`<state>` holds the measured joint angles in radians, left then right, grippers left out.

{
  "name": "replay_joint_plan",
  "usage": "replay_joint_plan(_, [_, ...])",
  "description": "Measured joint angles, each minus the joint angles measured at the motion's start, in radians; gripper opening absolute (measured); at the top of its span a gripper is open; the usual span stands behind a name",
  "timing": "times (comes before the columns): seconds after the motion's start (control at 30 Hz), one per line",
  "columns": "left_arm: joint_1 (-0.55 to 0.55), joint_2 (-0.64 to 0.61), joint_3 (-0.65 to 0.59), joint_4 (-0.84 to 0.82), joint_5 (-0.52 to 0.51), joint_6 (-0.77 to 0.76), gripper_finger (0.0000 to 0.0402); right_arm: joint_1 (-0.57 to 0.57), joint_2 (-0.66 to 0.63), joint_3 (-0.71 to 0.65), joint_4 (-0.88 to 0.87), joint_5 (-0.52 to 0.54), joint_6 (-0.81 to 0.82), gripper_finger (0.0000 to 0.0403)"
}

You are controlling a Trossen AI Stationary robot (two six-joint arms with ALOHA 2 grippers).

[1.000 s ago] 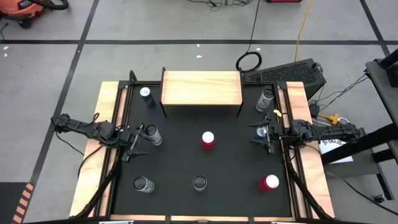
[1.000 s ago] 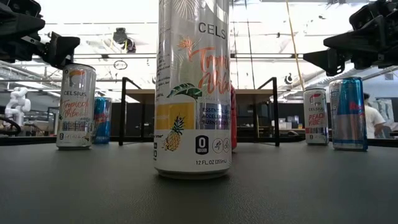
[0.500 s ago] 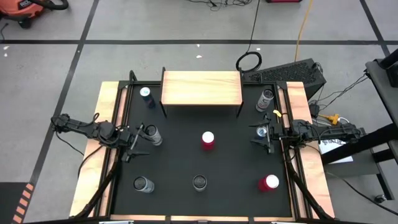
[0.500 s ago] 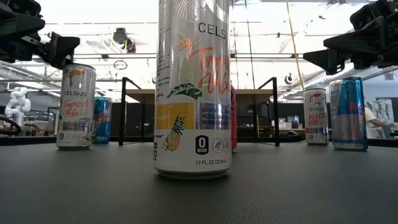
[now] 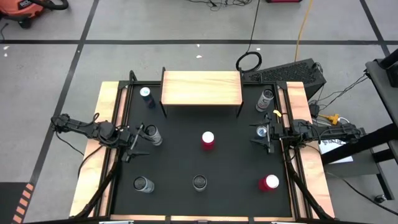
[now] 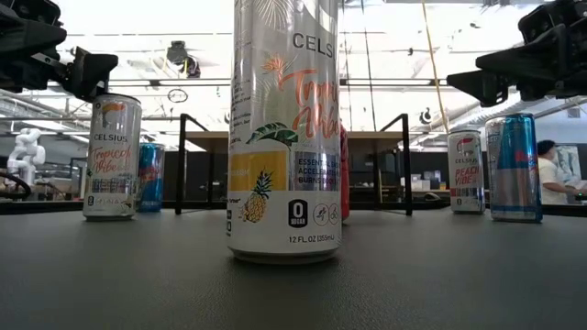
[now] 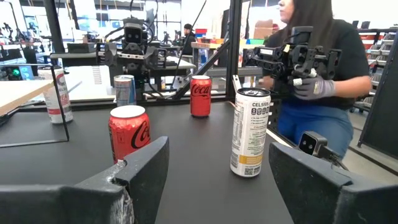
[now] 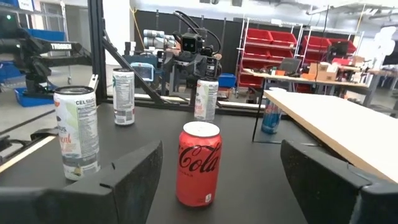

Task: Place canned beverage on shelf
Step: Put the top white-yellow soda can on the shelf

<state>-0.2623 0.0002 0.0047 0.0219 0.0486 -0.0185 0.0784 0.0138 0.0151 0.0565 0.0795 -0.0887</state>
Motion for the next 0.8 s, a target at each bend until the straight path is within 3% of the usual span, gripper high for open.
replay_joint_plan(0.8, [0.0,0.0,0.0,0.0,0.0,0.0,0.0279,0.0,0.0,0.0,-0.001,-0.002,0.05,0.0308])
